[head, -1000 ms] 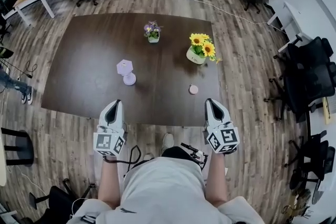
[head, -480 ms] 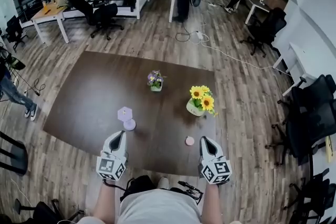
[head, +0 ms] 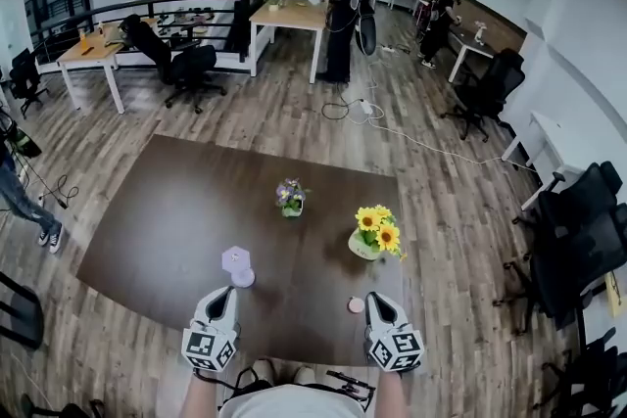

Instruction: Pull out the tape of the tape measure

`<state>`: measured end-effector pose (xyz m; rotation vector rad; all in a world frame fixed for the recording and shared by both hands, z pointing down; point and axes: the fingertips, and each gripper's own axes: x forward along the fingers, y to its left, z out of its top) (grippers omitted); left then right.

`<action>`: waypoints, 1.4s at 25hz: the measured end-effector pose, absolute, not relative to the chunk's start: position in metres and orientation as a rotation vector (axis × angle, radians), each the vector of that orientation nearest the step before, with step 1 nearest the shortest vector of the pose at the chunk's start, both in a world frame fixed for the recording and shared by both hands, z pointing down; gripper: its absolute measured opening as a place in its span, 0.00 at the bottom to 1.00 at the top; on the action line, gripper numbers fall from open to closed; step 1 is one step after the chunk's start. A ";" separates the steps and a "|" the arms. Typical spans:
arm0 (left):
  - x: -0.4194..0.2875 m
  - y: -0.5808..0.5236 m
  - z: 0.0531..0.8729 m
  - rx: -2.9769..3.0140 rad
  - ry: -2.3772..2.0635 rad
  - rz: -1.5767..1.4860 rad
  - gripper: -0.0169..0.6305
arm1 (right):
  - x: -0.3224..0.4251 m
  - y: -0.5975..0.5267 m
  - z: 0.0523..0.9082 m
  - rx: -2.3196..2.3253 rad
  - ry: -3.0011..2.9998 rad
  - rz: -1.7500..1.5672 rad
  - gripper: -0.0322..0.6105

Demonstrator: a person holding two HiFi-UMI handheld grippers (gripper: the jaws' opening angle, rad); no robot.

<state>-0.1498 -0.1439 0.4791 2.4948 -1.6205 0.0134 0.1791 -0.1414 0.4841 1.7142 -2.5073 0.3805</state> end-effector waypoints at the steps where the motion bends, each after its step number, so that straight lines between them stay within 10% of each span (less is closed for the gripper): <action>1: -0.150 -0.140 0.480 2.496 -1.619 0.019 0.04 | 0.180 -0.137 0.487 1.714 -2.495 0.378 0.05; 16: -0.140 -0.163 0.492 2.497 -1.607 0.028 0.04 | 0.211 -0.165 0.569 1.687 -2.254 0.434 0.07; 27: -0.143 -0.164 0.494 2.509 -1.609 0.067 0.04 | 0.206 -0.168 0.705 1.480 -1.968 0.726 0.46; 35: -0.154 -0.158 0.496 2.488 -1.632 0.087 0.04 | 0.212 -0.171 0.740 1.508 -1.847 0.806 0.48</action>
